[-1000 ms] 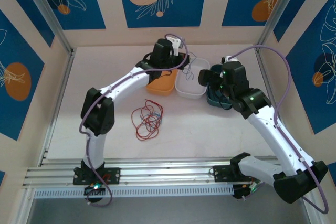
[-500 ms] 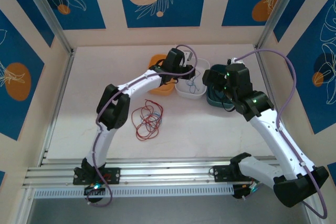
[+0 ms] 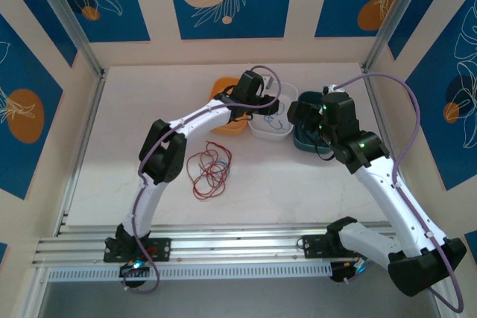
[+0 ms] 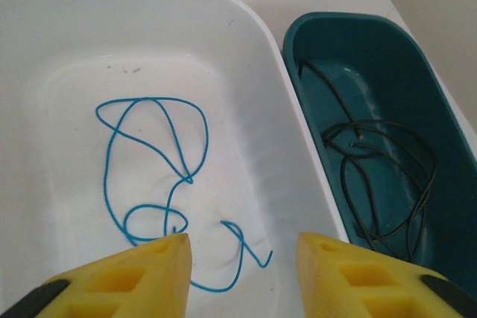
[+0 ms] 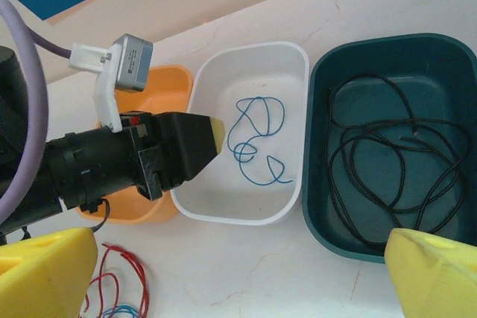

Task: Untangle the cables

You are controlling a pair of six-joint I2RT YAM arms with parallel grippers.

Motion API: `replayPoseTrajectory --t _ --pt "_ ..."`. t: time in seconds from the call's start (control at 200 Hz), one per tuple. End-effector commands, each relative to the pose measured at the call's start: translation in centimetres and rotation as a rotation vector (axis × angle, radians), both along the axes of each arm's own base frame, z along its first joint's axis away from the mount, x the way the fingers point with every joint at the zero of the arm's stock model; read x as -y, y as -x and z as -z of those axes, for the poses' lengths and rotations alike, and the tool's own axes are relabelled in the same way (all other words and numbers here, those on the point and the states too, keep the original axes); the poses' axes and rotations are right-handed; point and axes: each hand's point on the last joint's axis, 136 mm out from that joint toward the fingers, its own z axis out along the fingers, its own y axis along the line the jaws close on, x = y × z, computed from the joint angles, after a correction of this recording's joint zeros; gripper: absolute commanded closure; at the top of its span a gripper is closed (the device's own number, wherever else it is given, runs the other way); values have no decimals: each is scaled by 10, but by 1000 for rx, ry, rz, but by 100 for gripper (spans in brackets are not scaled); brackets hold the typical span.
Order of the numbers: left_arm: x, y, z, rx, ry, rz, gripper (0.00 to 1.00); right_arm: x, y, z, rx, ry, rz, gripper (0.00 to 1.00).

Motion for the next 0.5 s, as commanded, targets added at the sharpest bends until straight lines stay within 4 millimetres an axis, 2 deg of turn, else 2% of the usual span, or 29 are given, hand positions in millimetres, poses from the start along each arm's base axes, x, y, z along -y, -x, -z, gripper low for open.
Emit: replayPoseTrajectory --t 0.0,0.095,0.24,0.37,0.495 --pt "-12 10 -48 84 21 -27 51 -1 3 2 -9 -30 -3 1" --pt "-32 15 -61 122 9 -90 41 -3 2 3 -12 -40 -11 1" --pt "-67 30 -81 178 -5 -173 22 -15 -1 6 -13 -63 -64 0" --pt "-109 46 -89 212 -38 -293 0 -39 -5 15 -41 -88 -157 9" --pt "-152 63 -88 235 -70 -408 0 -70 -6 30 -92 -90 -239 18"
